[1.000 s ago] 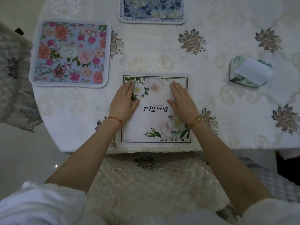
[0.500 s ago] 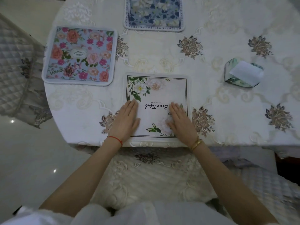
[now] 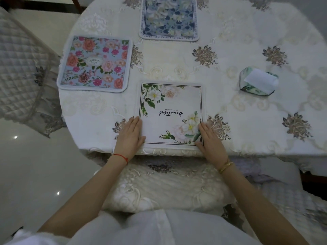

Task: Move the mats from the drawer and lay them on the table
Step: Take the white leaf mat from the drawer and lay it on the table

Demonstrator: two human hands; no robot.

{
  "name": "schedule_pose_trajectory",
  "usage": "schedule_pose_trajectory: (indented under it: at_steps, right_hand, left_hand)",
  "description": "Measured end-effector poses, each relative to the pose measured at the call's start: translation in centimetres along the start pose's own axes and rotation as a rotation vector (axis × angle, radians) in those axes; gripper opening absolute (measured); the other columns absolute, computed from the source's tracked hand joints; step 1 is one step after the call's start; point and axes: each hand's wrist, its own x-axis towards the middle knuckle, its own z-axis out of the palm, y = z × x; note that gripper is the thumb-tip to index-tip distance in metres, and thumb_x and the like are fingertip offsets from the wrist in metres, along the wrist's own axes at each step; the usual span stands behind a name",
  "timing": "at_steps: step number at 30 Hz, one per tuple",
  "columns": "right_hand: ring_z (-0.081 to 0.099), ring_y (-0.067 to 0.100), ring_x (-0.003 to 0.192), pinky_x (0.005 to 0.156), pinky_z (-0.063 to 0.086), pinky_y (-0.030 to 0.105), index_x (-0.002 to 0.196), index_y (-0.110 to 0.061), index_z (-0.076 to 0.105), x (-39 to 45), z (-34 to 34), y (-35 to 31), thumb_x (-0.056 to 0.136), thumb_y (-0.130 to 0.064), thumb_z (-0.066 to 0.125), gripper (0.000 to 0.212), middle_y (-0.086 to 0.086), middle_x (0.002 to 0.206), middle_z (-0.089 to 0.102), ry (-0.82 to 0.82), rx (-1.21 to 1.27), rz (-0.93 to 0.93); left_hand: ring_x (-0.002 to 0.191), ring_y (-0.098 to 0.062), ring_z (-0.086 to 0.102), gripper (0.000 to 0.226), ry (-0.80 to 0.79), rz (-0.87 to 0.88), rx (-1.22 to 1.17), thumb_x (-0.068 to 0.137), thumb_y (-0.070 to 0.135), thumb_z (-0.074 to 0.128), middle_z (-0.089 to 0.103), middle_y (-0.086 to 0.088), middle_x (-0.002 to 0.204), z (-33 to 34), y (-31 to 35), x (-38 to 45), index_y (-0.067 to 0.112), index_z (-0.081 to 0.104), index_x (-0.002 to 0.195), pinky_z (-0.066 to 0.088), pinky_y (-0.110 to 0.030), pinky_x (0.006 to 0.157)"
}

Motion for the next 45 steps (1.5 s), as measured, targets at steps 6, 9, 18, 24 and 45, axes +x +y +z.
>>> schedule_pose_trajectory:
  at_steps: [6,9,18,24,45]
  right_hand:
    - [-0.001,0.02,0.148,0.122,0.006,0.037,0.152,-0.008,0.006,1.9,1.2,-3.9,0.097,-0.043,0.046,0.076,0.006,0.161,0.002,-0.095,0.034,-0.077]
    - [-0.002,0.018,0.148,0.122,0.005,0.035,0.153,-0.01,0.003,1.0,1.4,-2.7,0.095,-0.048,0.045,0.081,0.004,0.16,-0.003,-0.106,0.005,-0.059]
    - [0.008,0.02,0.148,0.12,0.002,0.031,0.151,-0.004,0.017,-0.6,-0.5,1.7,0.1,-0.034,0.043,0.064,0.009,0.159,0.013,0.003,-0.037,0.018]
    - [0.009,0.024,0.148,0.121,0.008,0.037,0.15,-0.004,0.019,6.7,-2.2,-1.3,0.103,-0.028,0.037,0.056,0.011,0.159,0.015,0.041,0.062,-0.055]
    - [0.01,0.021,0.148,0.121,0.009,0.037,0.152,-0.008,0.014,17.7,-2.8,0.3,0.097,-0.051,0.04,0.075,0.008,0.16,0.014,0.022,0.034,-0.02]
  left_hand:
    - [0.149,-0.022,0.005,0.073,-0.051,0.067,-0.042,0.098,0.039,0.045,0.008,-0.008,0.161,1.8,3.4,-0.8,0.007,0.008,0.152,-0.001,-0.028,0.119]
    - [0.149,-0.022,0.006,0.074,-0.069,0.041,-0.018,0.097,0.042,0.043,0.008,-0.008,0.161,2.0,2.4,-1.0,0.007,0.008,0.152,0.001,-0.03,0.12]
    - [0.146,-0.027,0.019,0.065,-0.03,0.008,0.016,0.097,0.031,0.049,0.023,-0.012,0.157,1.1,-1.0,-0.7,0.004,0.021,0.149,0.008,-0.033,0.12]
    - [0.145,-0.03,0.021,0.059,0.021,0.057,-0.056,0.098,0.023,0.046,0.025,-0.015,0.156,-0.4,-0.9,4.4,0.002,0.025,0.148,0.014,-0.038,0.121]
    - [0.147,-0.024,0.015,0.063,0.06,0.048,-0.035,0.1,0.041,0.033,0.019,-0.008,0.159,-0.5,-2.1,16.7,0.008,0.016,0.152,0.012,-0.039,0.121]
